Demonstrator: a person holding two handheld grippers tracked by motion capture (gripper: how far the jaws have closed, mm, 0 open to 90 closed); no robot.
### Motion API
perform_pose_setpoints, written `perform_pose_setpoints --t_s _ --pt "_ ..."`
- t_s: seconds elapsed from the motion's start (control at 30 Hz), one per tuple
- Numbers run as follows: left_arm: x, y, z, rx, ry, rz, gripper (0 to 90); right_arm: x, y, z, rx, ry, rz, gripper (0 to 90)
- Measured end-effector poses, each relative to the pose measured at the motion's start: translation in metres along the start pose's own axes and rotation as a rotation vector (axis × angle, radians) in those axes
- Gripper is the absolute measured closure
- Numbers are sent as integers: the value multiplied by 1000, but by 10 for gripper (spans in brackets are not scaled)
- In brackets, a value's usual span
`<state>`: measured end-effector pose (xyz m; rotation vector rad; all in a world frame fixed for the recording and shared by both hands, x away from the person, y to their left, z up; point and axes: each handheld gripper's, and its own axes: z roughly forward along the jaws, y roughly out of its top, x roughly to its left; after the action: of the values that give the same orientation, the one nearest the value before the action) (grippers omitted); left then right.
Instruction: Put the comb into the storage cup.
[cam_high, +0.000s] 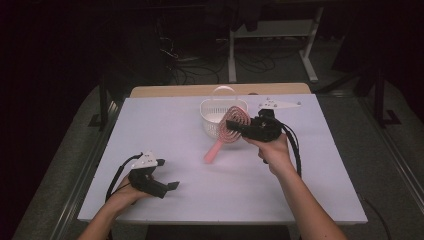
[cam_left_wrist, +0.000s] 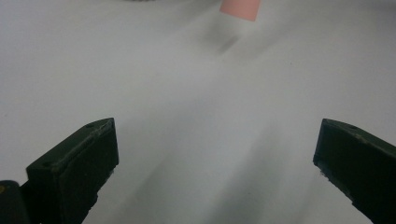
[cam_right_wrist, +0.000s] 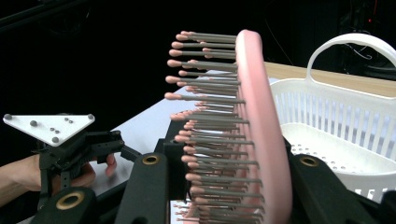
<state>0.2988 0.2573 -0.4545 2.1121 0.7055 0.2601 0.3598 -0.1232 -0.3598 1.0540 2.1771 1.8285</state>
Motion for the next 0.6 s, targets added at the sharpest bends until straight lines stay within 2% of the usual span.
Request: perform_pose_setpoints --t_s 0.2,0.37,0.6 --pt "0 1 -1 -16 -7 -16 0 0 2 -1 -5 1 2 627" --pt "-3 1 1 -3 -6 2 0 -2 6 -2 -12 3 4 626" --pt "-2 1 1 7 -10 -12 0 -6 14 -5 -39 5 13 627"
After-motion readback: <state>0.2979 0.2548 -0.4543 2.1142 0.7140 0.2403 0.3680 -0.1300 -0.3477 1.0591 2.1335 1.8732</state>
